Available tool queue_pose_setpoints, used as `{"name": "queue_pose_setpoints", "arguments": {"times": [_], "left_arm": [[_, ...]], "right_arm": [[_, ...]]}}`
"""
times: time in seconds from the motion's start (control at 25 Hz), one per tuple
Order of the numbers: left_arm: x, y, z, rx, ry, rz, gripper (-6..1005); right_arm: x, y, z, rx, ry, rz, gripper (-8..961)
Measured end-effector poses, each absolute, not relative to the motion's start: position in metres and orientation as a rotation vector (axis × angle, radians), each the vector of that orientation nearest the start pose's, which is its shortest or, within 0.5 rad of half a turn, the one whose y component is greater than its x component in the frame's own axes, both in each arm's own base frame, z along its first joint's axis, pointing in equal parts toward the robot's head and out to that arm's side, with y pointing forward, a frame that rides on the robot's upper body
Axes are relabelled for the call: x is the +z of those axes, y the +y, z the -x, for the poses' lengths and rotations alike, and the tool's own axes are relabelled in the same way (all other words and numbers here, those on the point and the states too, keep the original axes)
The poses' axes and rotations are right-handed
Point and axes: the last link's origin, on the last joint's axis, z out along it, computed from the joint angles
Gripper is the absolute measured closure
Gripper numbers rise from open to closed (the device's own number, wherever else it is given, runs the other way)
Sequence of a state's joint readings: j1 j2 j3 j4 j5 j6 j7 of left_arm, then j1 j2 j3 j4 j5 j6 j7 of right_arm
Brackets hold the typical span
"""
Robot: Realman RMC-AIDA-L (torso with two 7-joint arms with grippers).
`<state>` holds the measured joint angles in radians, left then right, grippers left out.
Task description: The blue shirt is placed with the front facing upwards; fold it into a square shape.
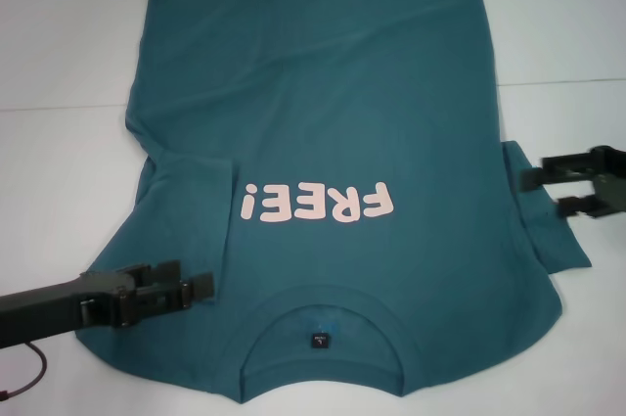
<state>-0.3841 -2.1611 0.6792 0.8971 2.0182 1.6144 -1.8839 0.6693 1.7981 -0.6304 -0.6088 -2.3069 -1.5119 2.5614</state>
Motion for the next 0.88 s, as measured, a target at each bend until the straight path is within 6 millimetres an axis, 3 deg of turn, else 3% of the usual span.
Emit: {"name": "queue_pose_setpoints", "arguments": {"times": [0.2,0.4,0.64,0.88], "left_arm": [[0.009,0.302,0.273,-0.809,-1.280,2.520,171],[0.008,0.302,0.273,-0.813,-1.283,2.513,171],[0.008,0.303,0.274,-0.815,-1.285,2.508,171],[0.008,0.303,0.273,-0.818,-1.285,2.501,171]], "right_arm": [[0.117,0.383,-0.307,0.323,1.964,2.010,57],[0.128,0.385,-0.306,0.375,1.959,1.986,57],[0.141,0.388,-0.318,0.471,1.935,1.877,58],[0.143,0.388,-0.325,0.483,1.940,1.829,58]]}}
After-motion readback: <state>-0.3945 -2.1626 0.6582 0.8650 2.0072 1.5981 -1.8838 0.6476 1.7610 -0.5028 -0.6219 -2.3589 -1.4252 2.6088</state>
